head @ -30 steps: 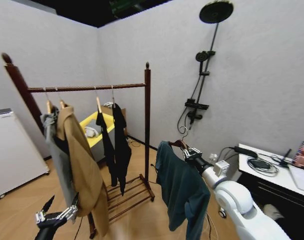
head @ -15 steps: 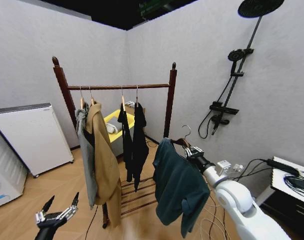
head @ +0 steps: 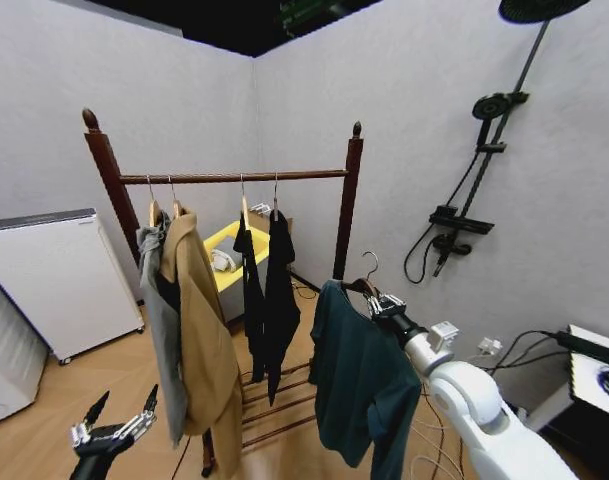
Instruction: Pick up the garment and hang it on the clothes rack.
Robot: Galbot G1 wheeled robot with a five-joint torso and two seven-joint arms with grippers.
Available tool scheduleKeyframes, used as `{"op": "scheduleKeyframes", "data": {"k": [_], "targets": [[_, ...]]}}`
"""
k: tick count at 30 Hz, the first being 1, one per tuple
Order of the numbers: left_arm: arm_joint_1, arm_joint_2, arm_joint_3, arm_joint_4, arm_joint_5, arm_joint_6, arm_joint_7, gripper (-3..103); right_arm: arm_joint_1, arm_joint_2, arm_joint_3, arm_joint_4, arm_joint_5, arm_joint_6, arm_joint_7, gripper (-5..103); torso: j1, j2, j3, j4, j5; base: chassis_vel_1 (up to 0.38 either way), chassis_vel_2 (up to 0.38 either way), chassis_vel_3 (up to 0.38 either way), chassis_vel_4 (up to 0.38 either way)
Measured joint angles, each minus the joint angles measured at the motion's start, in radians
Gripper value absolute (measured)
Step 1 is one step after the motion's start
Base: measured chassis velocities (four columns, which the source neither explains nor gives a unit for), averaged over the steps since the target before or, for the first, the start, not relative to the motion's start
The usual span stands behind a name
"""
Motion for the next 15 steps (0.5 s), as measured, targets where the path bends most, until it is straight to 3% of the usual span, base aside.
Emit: {"op": "scheduleKeyframes", "data": {"k": [6, 15], "targets": [[0.000, 0.000, 0.000, 0.000, 0.000, 0.000, 0.000, 100, 0.004, 0.000, 0.001, -0.012, -0.011, 0.003, 0.000, 9, -0.001, 0.000, 0.000, -0.0004, -0.0003, -0.027, 0.072, 0.051, -0.015], [0.000, 0.000, 0.000, 0.000, 0.000, 0.000, 0.000, 100, 0.009, 0.000, 0.000, -0.017, -0.010, 0.002, -0.009, 9, -0.002, 0.001, -0.001, 0.0004, -0.0003, 0.097, 0.021, 0.023, 0.073]]}}
